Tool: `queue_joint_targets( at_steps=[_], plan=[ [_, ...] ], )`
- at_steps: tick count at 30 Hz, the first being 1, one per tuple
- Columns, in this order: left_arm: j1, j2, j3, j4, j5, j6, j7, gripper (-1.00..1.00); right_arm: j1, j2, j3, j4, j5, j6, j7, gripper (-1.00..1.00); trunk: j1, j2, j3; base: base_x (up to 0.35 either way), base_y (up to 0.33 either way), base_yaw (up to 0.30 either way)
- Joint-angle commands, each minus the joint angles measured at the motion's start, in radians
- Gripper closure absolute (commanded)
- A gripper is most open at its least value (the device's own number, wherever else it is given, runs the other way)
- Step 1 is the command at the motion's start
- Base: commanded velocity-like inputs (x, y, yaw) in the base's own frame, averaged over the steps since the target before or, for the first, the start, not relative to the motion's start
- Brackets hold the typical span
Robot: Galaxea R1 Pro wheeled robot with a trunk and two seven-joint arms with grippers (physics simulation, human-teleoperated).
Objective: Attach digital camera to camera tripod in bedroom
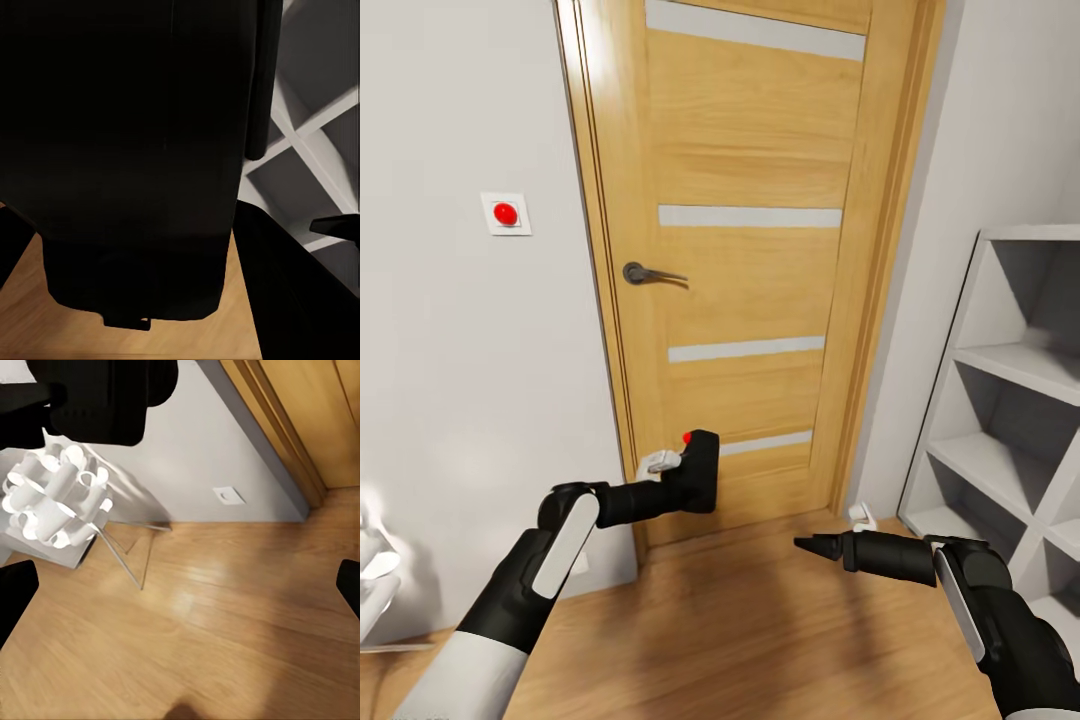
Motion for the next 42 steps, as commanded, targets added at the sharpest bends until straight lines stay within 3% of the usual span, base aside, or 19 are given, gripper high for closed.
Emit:
queue_joint_targets(
  at_steps=[1,10,18,26,42],
  plan=[
    [-0.001,-0.001,0.000,0.002,-0.007,0.002,-0.009,1.00,-0.001,0.000,0.000,0.000,-0.005,0.008,0.000,-1.00,-0.004,0.007,0.002,0.000,0.000,0.000],
    [-0.001,-0.021,-0.001,0.025,-0.012,0.001,-0.009,1.00,-0.001,0.000,0.000,0.000,-0.006,0.008,0.000,-1.00,-0.039,0.070,0.030,0.000,0.000,0.000],
    [-0.001,-0.022,0.002,0.028,-0.013,-0.002,-0.009,1.00,-0.001,0.000,-0.001,0.001,-0.005,0.008,0.000,-1.00,-0.069,0.126,0.055,0.000,0.000,0.000],
    [-0.001,-0.022,0.002,0.030,-0.012,-0.058,-0.009,1.00,-0.001,0.000,-0.001,0.001,-0.005,0.007,-0.001,-1.00,-0.100,0.182,0.081,0.000,0.000,0.000],
    [-0.001,-0.022,-0.002,0.067,-0.007,-0.065,-0.008,1.00,-0.001,0.000,-0.001,0.002,-0.006,0.008,-0.021,-1.00,-0.161,0.294,0.131,0.000,0.000,0.000]
  ],
)
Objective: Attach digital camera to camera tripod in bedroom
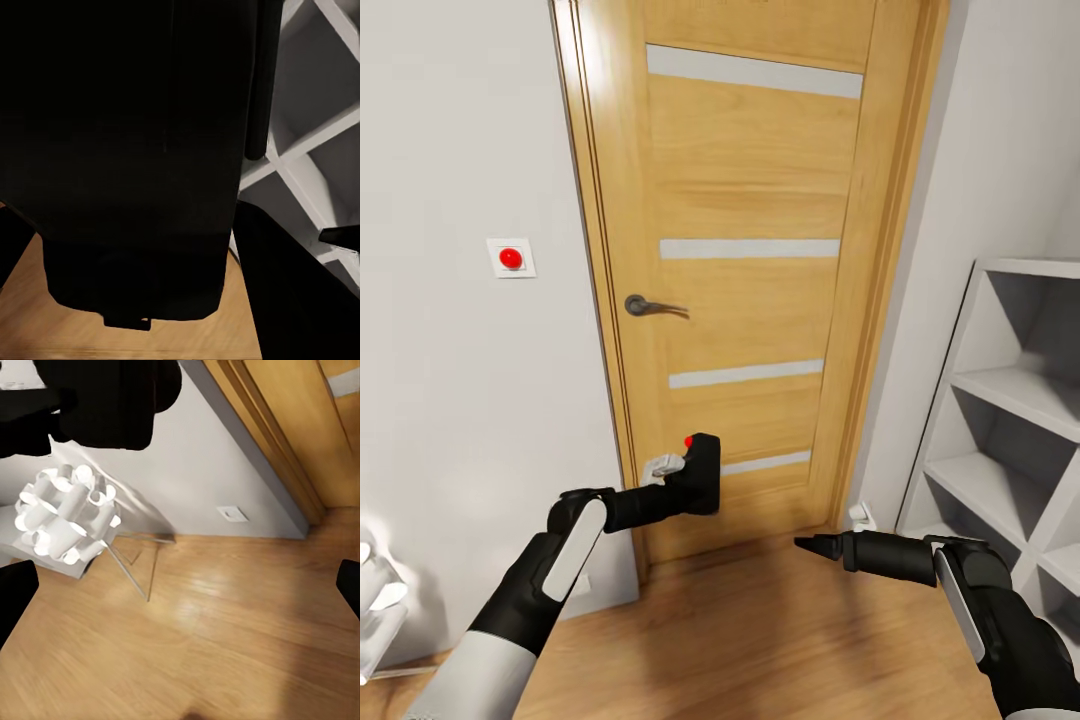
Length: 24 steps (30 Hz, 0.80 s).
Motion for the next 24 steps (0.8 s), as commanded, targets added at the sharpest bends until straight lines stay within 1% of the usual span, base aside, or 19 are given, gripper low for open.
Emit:
queue_joint_targets(
  at_steps=[1,5,7,10,11,13,16,17,19,20,24],
  plan=[
    [-0.001,0.000,-0.001,0.008,0.000,0.004,-0.007,1.00,-0.001,0.000,0.000,0.000,-0.005,0.008,-0.001,-1.00,-0.004,0.007,0.002,0.000,0.000,0.000],
    [-0.001,-0.001,0.001,0.047,0.003,0.007,-0.004,1.00,-0.001,0.000,0.000,0.000,-0.005,0.008,-0.001,-1.00,-0.019,0.035,0.015,0.000,0.000,0.000],
    [-0.001,-0.001,0.009,0.059,0.005,0.008,0.001,1.00,-0.001,0.000,0.000,0.000,-0.005,0.008,-0.001,-1.00,-0.027,0.049,0.021,0.000,0.000,0.000],
    [-0.001,-0.001,0.034,0.072,0.007,0.010,0.013,1.00,-0.001,0.000,-0.001,0.000,-0.006,0.008,-0.001,-1.00,-0.039,0.070,0.030,0.000,0.000,0.000],
    [-0.001,-0.002,0.056,0.080,0.009,0.013,0.019,1.00,-0.001,0.000,-0.002,0.000,-0.006,0.008,-0.001,-1.00,-0.042,0.077,0.034,0.000,0.000,0.000],
    [-0.001,-0.002,0.077,0.093,0.012,0.017,0.023,1.00,-0.001,0.000,-0.008,0.000,-0.007,0.008,0.000,-1.00,-0.050,0.091,0.040,0.000,0.000,0.000],
    [-0.001,-0.001,0.101,0.121,0.016,0.024,0.026,1.00,-0.001,0.000,-0.032,0.000,-0.011,0.006,0.005,-1.00,-0.062,0.112,0.049,0.000,0.000,0.000],
    [-0.001,-0.001,0.111,0.138,0.020,0.028,0.027,1.00,-0.001,0.000,-0.054,0.000,-0.012,0.005,0.008,-1.00,-0.065,0.119,0.052,0.000,0.000,0.000],
    [-0.001,0.000,0.118,0.150,0.027,0.030,0.028,1.00,-0.001,0.001,-0.075,0.000,-0.013,0.005,0.014,-1.00,-0.073,0.133,0.059,0.000,0.000,0.000],
    [-0.001,0.000,0.126,0.165,0.053,0.033,0.030,1.00,-0.001,0.001,-0.105,0.000,-0.013,0.003,0.038,-1.00,-0.077,0.140,0.062,0.000,0.000,0.000],
    [-0.001,0.000,0.128,0.173,0.068,0.034,0.031,1.00,-0.001,0.001,-0.115,0.000,-0.008,0.003,0.061,-1.00,-0.092,0.168,0.074,0.000,0.000,0.000]
  ],
)
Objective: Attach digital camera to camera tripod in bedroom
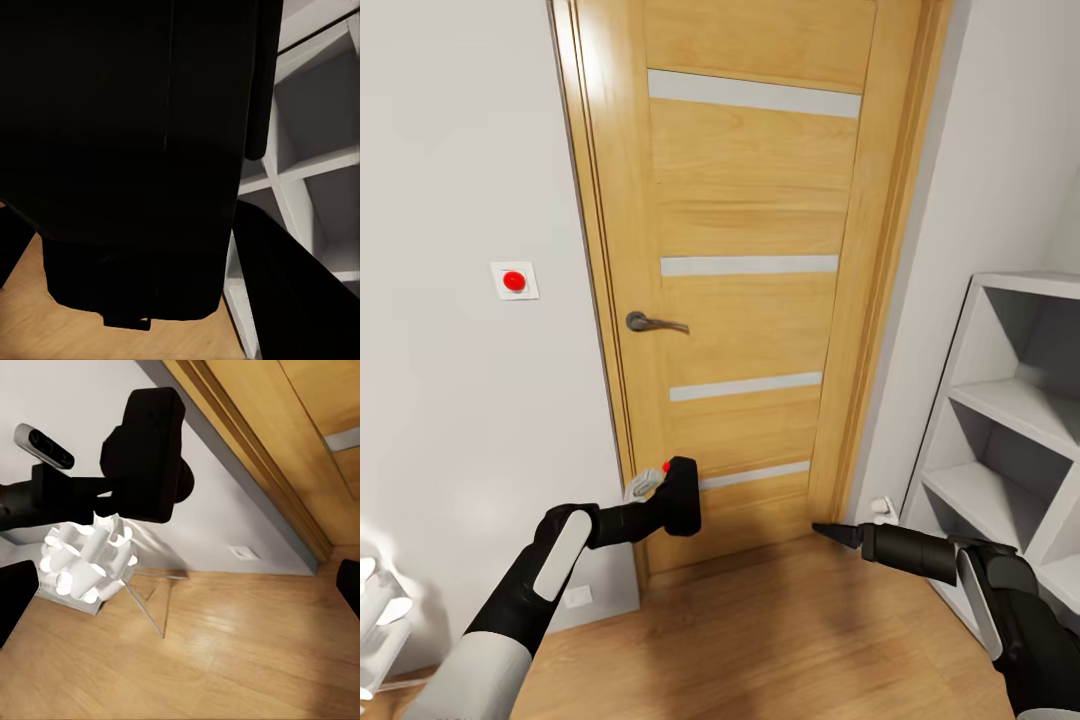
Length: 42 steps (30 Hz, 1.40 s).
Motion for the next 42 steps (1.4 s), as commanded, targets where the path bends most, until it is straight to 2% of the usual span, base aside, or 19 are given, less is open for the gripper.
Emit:
queue_joint_targets(
  at_steps=[1,11,15,17,18,20,24,42],
  plan=[
    [-0.001,0.001,-0.001,0.001,-0.005,0.002,-0.009,1.00,-0.001,0.000,-0.001,0.000,-0.004,0.008,0.003,-1.00,-0.004,0.007,0.002,0.000,0.000,0.000],
    [0.000,0.000,0.001,0.011,0.002,0.002,-0.007,1.00,-0.001,-0.001,0.000,-0.002,-0.001,0.010,0.033,-1.00,-0.042,0.077,0.033,0.000,0.000,0.000],
    [0.000,0.000,0.002,0.010,0.002,0.002,-0.007,1.00,-0.001,-0.002,0.014,-0.005,0.001,0.011,0.037,-1.00,-0.058,0.105,0.046,0.000,0.000,0.000],
    [0.000,0.000,0.002,0.010,0.003,0.002,-0.007,1.00,-0.001,-0.003,0.040,-0.005,0.001,0.010,0.038,-1.00,-0.065,0.119,0.052,0.000,0.000,0.000],
    [0.000,0.000,0.002,0.010,0.002,0.001,-0.007,1.00,-0.001,-0.006,0.094,-0.010,0.002,0.010,0.038,-1.00,-0.069,0.126,0.055,0.000,0.000,0.000],
    [0.000,0.000,0.002,0.010,0.002,0.001,-0.007,1.00,-0.001,-0.009,0.114,-0.012,0.002,0.009,0.039,-1.00,-0.077,0.140,0.062,0.000,0.000,0.000],
    [0.000,0.000,0.002,0.010,0.002,0.001,-0.007,1.00,-0.001,-0.013,0.129,-0.014,0.002,0.009,0.039,-1.00,-0.092,0.168,0.074,0.000,0.000,0.000],
    [0.000,0.000,0.002,0.009,0.002,0.001,-0.007,1.00,-0.001,-0.017,0.136,-0.008,0.004,0.009,0.048,-1.00,-0.161,0.294,0.131,0.000,0.000,0.000]
  ],
)
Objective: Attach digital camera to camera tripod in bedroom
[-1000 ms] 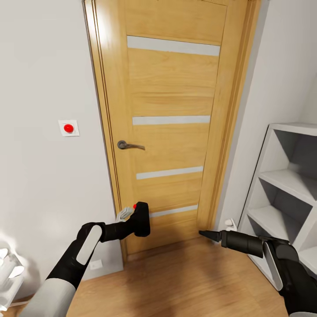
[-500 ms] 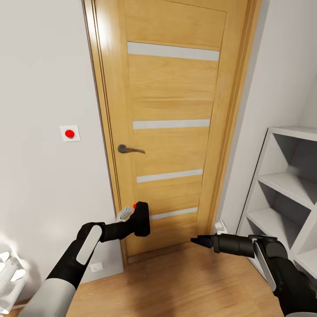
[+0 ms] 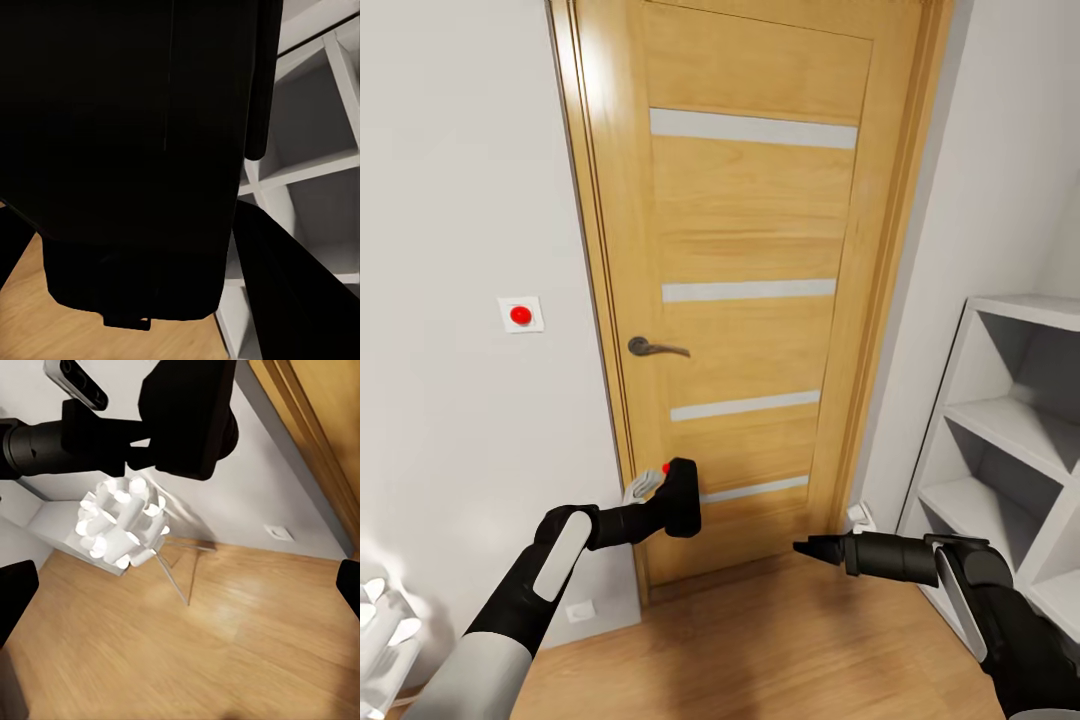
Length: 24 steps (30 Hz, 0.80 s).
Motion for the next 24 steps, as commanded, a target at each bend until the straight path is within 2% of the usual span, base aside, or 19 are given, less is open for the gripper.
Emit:
queue_joint_targets(
  at_steps=[1,24],
  plan=[
    [-0.001,0.001,-0.001,-0.001,-0.007,0.002,-0.009,1.00,-0.001,0.000,0.000,0.000,-0.004,0.008,0.000,-1.00,-0.004,0.007,0.002,0.000,0.000,0.000],
    [-0.001,0.001,-0.001,-0.001,-0.007,0.002,-0.009,1.00,-0.001,0.001,-0.003,0.005,0.000,0.008,-0.002,-1.00,-0.092,0.168,0.074,0.000,0.000,0.000]
  ],
)
